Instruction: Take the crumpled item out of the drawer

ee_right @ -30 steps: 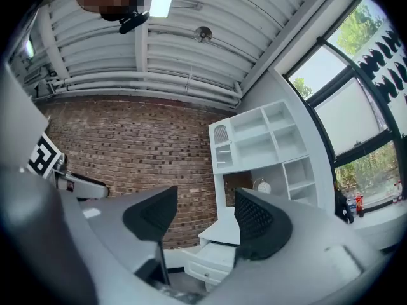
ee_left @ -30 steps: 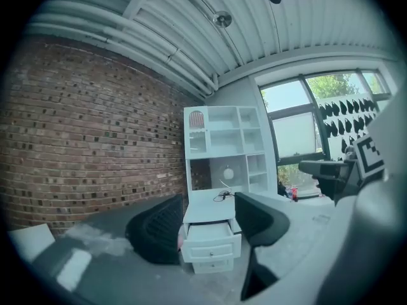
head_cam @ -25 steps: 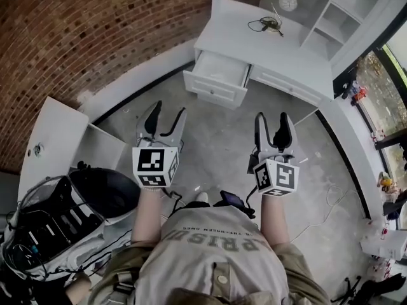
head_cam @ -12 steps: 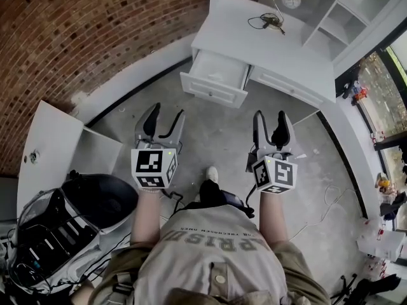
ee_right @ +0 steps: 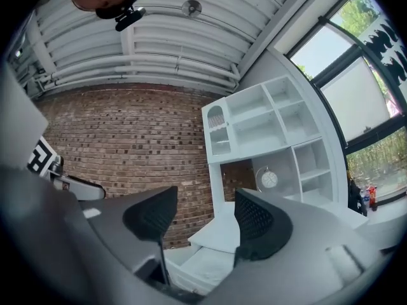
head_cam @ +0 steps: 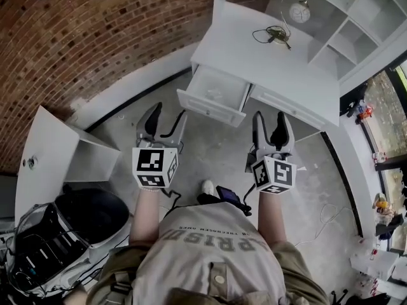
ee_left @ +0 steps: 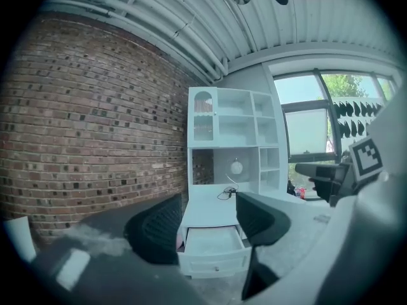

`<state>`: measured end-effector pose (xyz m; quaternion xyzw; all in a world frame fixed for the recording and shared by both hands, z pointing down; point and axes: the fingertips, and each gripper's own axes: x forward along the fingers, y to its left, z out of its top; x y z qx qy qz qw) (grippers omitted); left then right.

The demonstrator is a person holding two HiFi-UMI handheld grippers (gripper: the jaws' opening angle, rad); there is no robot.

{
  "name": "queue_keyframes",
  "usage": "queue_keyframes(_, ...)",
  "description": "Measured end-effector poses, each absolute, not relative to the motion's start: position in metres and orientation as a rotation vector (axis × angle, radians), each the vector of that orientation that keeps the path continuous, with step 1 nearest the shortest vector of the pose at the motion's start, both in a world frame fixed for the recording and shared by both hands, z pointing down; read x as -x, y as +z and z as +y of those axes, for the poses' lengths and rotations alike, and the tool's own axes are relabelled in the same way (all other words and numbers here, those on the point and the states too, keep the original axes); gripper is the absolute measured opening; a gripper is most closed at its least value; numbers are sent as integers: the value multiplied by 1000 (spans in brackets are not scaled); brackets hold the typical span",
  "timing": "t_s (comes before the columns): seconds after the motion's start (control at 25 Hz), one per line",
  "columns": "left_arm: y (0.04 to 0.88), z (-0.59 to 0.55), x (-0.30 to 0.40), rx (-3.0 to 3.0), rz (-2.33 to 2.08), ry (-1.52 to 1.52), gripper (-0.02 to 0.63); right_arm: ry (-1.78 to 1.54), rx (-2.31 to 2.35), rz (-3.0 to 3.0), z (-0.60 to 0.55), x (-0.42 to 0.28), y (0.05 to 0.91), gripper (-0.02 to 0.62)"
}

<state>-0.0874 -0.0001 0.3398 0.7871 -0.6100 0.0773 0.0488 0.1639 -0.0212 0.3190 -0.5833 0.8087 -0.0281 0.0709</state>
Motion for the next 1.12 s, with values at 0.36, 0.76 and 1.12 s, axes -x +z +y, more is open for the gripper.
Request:
queue_keyframes(0.36, 350, -47, 84, -2359, -1865, 280, 307, -122, 1748, 2463, -83, -169, 330, 275)
queue_keyframes(0.76, 381, -105, 104, -2356, -1791, 305, 307, -200, 1813, 2483, -132, -149, 368, 275)
queue_keyframes(1.12, 395, -184, 129, -2413, -1654, 325, 307, -319, 1939, 2402, -189, -125, 401, 275)
